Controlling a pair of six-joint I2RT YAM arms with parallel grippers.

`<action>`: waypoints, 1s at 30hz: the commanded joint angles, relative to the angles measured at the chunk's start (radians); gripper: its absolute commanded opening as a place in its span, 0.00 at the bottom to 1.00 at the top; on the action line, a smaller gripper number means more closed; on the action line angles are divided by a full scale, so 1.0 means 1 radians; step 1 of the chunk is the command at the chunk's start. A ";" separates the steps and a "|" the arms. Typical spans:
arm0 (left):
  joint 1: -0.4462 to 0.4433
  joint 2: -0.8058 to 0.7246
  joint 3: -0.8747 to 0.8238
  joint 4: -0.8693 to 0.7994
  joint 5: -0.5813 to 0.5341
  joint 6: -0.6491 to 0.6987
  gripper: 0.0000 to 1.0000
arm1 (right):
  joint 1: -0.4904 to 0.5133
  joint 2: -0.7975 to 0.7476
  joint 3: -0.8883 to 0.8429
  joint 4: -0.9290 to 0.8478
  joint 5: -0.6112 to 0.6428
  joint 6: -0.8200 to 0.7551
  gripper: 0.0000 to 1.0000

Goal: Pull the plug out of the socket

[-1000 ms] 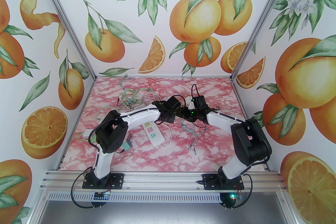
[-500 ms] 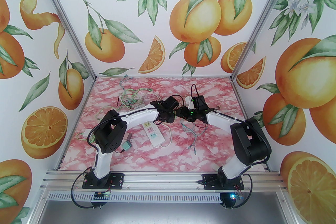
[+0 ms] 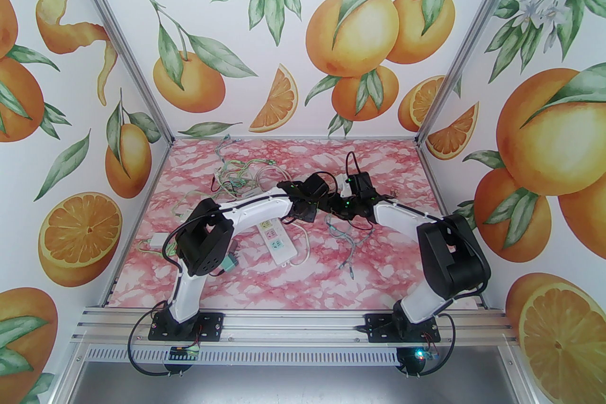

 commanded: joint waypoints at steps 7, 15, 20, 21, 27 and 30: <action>0.059 -0.141 -0.099 0.212 0.186 -0.104 0.27 | 0.019 0.071 -0.064 -0.176 0.103 -0.016 0.49; 0.051 -0.132 -0.084 0.204 0.181 -0.093 0.27 | 0.023 0.071 -0.067 -0.173 0.102 -0.015 0.49; 0.003 -0.097 -0.018 0.141 0.102 -0.031 0.27 | 0.029 0.071 -0.067 -0.175 0.102 -0.015 0.49; -0.008 -0.085 0.001 0.122 0.083 -0.015 0.27 | 0.030 0.071 -0.066 -0.175 0.104 -0.014 0.49; -0.071 -0.022 0.094 0.042 0.007 0.045 0.26 | 0.039 0.076 -0.058 -0.180 0.105 -0.015 0.49; -0.074 -0.020 0.092 0.051 0.019 0.028 0.25 | 0.041 0.075 -0.058 -0.180 0.108 -0.015 0.49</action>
